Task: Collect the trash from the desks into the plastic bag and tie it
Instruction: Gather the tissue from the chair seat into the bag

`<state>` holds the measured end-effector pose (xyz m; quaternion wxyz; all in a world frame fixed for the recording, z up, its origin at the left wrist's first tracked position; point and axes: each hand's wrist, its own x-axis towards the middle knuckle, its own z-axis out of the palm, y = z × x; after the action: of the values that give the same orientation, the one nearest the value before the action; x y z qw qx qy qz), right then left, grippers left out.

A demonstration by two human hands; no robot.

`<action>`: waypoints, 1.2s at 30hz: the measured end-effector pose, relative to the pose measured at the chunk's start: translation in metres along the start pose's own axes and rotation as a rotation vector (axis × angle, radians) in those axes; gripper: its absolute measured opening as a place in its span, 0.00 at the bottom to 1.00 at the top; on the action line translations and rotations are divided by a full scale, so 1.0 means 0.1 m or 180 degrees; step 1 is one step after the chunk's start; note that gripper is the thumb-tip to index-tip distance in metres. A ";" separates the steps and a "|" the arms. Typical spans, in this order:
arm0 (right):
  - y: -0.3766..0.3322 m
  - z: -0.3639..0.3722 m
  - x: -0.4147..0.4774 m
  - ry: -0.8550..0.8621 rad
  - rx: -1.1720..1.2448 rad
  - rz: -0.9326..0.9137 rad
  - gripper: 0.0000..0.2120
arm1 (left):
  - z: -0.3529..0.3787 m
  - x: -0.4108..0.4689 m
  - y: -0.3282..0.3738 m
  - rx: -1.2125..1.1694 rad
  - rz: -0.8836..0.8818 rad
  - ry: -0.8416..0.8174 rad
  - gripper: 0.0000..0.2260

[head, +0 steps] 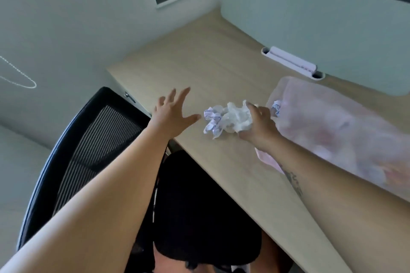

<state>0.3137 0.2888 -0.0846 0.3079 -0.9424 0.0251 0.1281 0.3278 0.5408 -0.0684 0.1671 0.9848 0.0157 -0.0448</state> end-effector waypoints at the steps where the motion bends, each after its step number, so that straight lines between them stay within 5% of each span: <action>1: 0.02 0.06 -0.08 0.0012 -0.0105 0.0068 0.41 | -0.07 -0.07 -0.15 0.0166 -0.0012 0.0039 0.37; 5: -0.12 0.48 -0.39 0.0089 -0.0852 -0.0331 0.30 | -0.37 -0.49 -0.92 0.0597 -0.0191 0.0166 0.28; 9: -0.57 1.03 -0.70 -0.0078 -0.0193 -0.0496 0.05 | -0.74 -0.95 -1.65 0.0846 -0.0237 0.0554 0.21; 15: -1.41 1.88 -1.41 -0.1060 0.0563 -0.1081 0.14 | -0.81 -1.53 -2.33 0.0173 -0.0250 0.0493 0.20; 19: -1.77 2.45 -2.22 -0.2135 0.0735 -0.1542 0.55 | -0.66 -1.53 -2.40 -0.0354 -0.0204 0.0610 0.20; 21: -1.84 2.71 -2.50 -0.1780 0.0200 -0.1861 0.58 | -0.61 -1.53 -2.43 -0.0607 -0.0363 0.0549 0.20; 25: -1.88 2.78 -2.68 -0.0639 -0.0880 -0.2030 0.48 | -0.57 -1.60 -2.44 -0.0872 -0.0587 0.0440 0.21; 28: -1.72 2.71 -2.77 -0.0579 -0.1017 -0.2117 0.41 | -0.53 -1.70 -2.35 -0.0662 -0.0580 0.0398 0.22; 32: -1.29 2.46 -2.74 -0.0198 -0.1357 -0.2416 0.31 | -0.41 -1.81 -2.11 0.0424 0.0135 0.0429 0.22; 36: -0.76 1.99 -2.64 -0.0379 -0.1290 -0.2612 0.33 | -0.31 -1.90 -1.65 0.0386 0.0626 0.0396 0.26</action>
<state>0.0234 0.4587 -0.1280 0.1435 -0.9066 -0.3934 0.0519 0.1333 0.7035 -0.0750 0.1095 0.9908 -0.0733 0.0321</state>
